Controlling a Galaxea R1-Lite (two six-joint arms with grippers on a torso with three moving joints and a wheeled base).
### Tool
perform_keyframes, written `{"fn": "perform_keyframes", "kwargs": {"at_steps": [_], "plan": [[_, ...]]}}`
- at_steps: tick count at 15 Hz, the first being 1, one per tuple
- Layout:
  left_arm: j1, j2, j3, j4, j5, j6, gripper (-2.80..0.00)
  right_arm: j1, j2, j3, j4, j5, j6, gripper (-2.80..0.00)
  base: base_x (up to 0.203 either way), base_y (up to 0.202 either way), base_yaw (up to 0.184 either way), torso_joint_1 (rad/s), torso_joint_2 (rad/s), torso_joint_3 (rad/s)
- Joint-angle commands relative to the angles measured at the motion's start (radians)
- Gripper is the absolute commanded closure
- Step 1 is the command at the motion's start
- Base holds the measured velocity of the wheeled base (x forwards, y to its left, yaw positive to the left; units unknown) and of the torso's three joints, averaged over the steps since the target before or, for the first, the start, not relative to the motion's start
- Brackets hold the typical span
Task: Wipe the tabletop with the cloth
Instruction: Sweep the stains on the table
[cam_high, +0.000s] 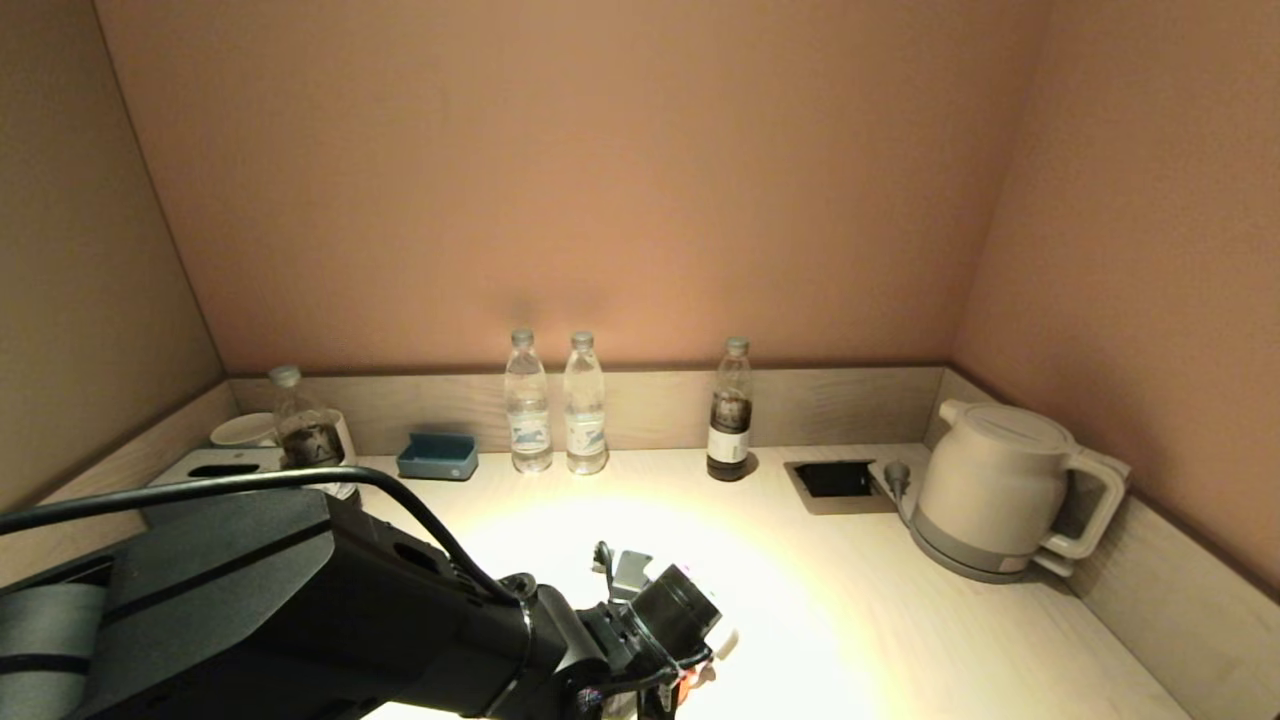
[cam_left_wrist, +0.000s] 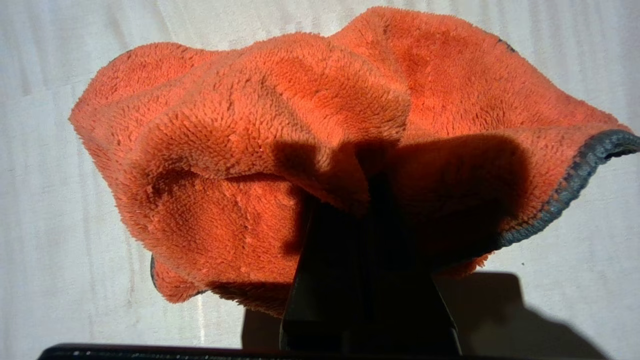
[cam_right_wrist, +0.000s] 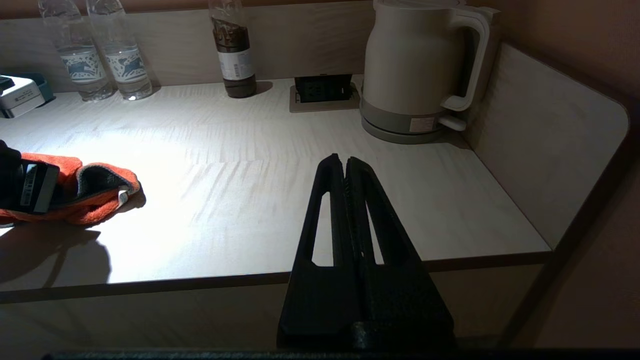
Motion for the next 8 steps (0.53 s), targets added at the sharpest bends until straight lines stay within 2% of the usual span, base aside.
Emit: {"fn": "perform_keyframes", "kwargs": {"at_steps": [1, 3, 5, 8], "plan": [[-0.002, -0.042, 0.067, -0.001, 0.006, -0.005, 0.00, 0.000, 0.001, 0.000, 0.000, 0.001, 0.000, 0.00, 0.000, 0.000, 0.000, 0.000, 0.00, 0.000], [-0.001, -0.057, 0.112, -0.009, 0.011, -0.006, 0.00, 0.000, 0.001, 0.000, 0.000, 0.000, 0.000, 0.00, 0.000, 0.000, 0.000, 0.000, 0.00, 0.000], [0.003, -0.056, 0.158, -0.045, 0.041, -0.007, 0.00, 0.000, 0.001, 0.000, 0.000, 0.000, 0.000, 0.00, 0.000, 0.000, 0.000, 0.000, 0.00, 0.000], [0.021, -0.055, 0.227, -0.111, 0.053, 0.002, 0.00, 0.000, 0.001, 0.000, 0.000, 0.000, 0.000, 0.00, 0.000, 0.000, 0.000, 0.000, 0.00, 0.000]]}}
